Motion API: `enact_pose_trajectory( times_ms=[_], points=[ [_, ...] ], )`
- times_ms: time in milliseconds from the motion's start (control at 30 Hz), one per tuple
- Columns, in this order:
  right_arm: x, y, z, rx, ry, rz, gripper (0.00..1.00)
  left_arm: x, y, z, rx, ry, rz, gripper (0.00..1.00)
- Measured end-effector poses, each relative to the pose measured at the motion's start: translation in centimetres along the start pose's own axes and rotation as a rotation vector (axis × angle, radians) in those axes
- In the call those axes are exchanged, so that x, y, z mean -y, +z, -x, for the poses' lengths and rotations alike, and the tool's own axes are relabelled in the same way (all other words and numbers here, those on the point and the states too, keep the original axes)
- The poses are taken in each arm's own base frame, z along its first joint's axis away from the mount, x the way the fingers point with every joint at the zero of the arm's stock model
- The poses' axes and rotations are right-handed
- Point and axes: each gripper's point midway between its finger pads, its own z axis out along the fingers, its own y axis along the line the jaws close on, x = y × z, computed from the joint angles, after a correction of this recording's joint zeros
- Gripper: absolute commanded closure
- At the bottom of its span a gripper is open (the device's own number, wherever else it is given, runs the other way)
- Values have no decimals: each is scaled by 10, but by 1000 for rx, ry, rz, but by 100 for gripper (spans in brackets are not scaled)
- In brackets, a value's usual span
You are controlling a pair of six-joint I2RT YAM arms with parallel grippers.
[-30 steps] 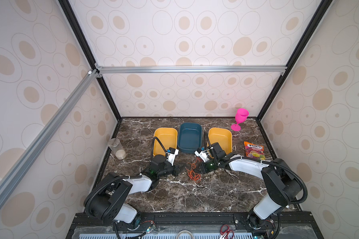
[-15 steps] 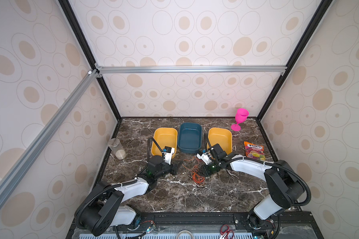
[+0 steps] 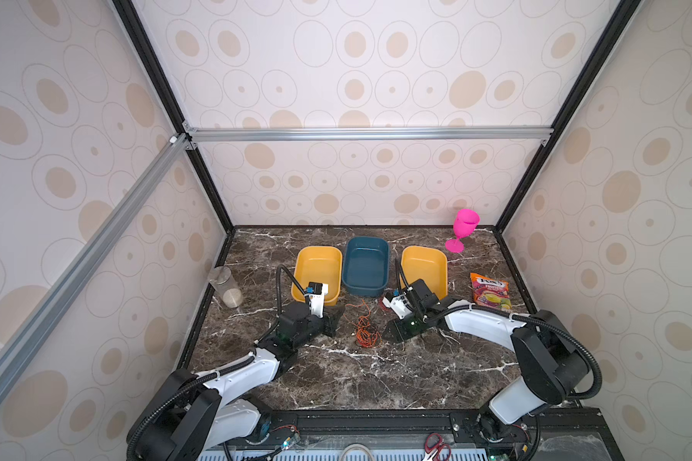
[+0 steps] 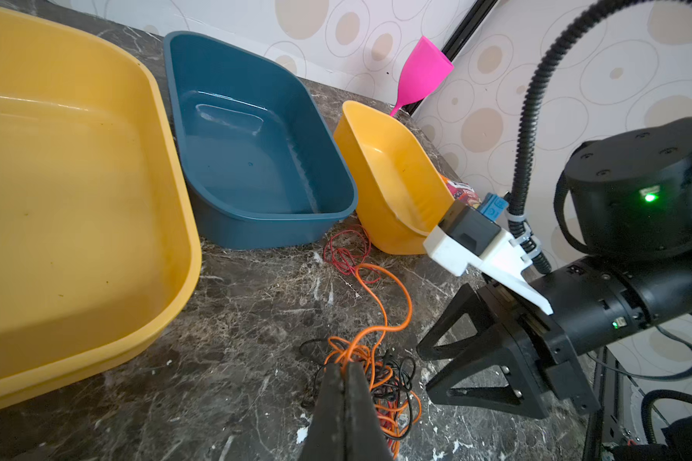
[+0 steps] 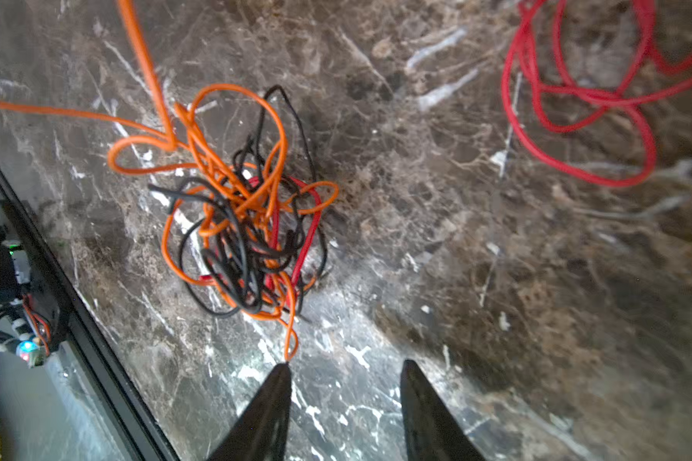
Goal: Untangle the cables
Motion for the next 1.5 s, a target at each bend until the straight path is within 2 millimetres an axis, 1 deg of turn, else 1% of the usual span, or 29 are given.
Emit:
enact_pose_trajectory(
  times_ms=[67, 100, 233, 367, 400, 433, 500, 567, 633, 667, 767, 933, 1067, 1133, 1367, 1500],
  points=[
    [-8, 0, 3, 32, 12, 50, 35, -2, 0, -1, -4, -2, 6, 100],
    [-12, -1, 5, 46, 21, 71, 34, -2, 0, -2, -6, -3, 9, 100],
    [-23, 2, 17, 97, 44, 135, 33, -3, 0, -4, -14, -6, 9, 100],
    [-35, 17, 28, 99, 36, 148, 36, -2, -1, -3, -13, -9, 6, 100],
    [-36, 22, 29, 96, 34, 145, 38, -1, -2, -3, -10, -9, 4, 100],
    [-37, 28, 30, 89, 33, 141, 43, 0, -3, -1, -4, -8, 2, 100],
    [-33, 36, 28, 77, 40, 118, 62, 2, -5, 3, 10, -6, -3, 100],
    [-26, 40, 24, 68, 52, 81, 80, 3, -8, 8, 25, -3, -2, 100],
    [-21, 39, 24, 73, 56, 46, 90, 3, -10, 11, 36, -3, 7, 100],
    [-18, 38, 24, 79, 53, 25, 93, 1, -12, 13, 43, -4, 18, 100],
    [-10, 28, 23, 96, 49, -34, 98, -6, -17, 15, 52, -7, 58, 100],
    [-4, 7, 24, 118, 31, -91, 98, -32, -25, 14, 45, -19, 175, 100],
    [-2, -5, 20, 108, 20, -75, 98, -52, -31, 10, 33, -39, 258, 100],
    [-3, -9, 17, 95, 11, -58, 97, -58, -33, 9, 29, -46, 285, 100],
    [-18, -11, -6, -5, -23, 46, 97, -71, -37, 1, 5, -70, 344, 100],
    [-21, -11, -9, -22, -21, 64, 96, -76, -35, -9, -31, -93, 356, 100]
  ],
)
